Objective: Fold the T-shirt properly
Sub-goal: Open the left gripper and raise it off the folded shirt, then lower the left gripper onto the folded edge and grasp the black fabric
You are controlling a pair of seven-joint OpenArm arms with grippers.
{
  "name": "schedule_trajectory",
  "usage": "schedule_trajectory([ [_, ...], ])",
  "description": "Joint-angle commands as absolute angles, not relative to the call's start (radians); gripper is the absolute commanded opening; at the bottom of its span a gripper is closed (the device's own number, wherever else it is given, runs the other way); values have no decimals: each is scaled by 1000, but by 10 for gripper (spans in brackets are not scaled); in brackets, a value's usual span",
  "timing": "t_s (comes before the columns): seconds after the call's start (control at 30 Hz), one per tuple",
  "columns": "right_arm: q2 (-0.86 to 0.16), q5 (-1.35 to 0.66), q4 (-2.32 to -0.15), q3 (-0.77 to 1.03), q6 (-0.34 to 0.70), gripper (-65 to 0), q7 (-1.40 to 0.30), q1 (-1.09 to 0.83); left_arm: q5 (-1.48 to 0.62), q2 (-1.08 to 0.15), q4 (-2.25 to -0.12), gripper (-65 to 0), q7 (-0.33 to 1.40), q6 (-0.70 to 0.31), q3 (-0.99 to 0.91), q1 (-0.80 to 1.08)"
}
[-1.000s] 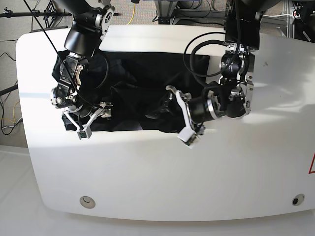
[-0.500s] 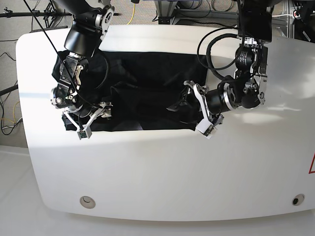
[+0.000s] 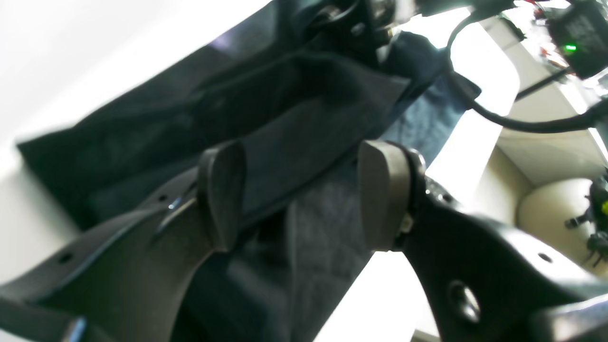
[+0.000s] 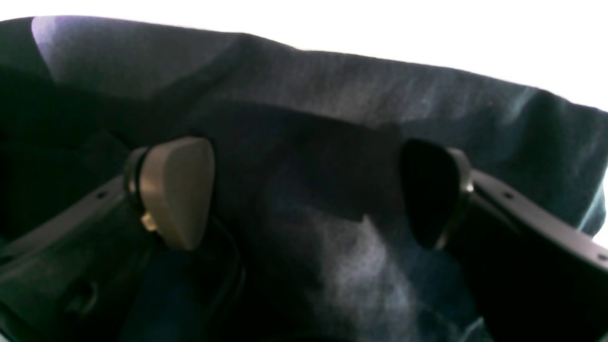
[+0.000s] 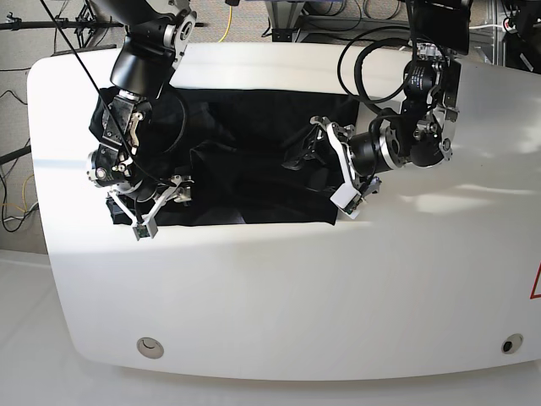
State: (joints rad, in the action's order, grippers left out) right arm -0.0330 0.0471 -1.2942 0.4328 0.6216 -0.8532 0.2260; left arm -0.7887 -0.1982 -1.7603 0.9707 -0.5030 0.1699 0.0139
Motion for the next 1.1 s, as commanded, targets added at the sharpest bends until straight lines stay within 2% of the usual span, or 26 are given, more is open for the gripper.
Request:
schedule_trajectory([
  [0.0, -28, 58, -1282, 432, 627, -59, -937, 216, -808, -223, -1781, -292, 941, -478, 188, -7],
  [0.27, -28, 58, -1282, 432, 627, -59, -937, 217, -728, -240, -1782, -291, 941, -420, 202, -8],
  [0.77, -28, 59, -1282, 432, 627, -59, -937, 217, -351, -237, -1819, -293, 938, -423, 312, -28],
  [1.07, -28, 59, -1282, 432, 627, -59, -937, 217, -199, -236, -1845, -295, 886, -423, 390, -28],
])
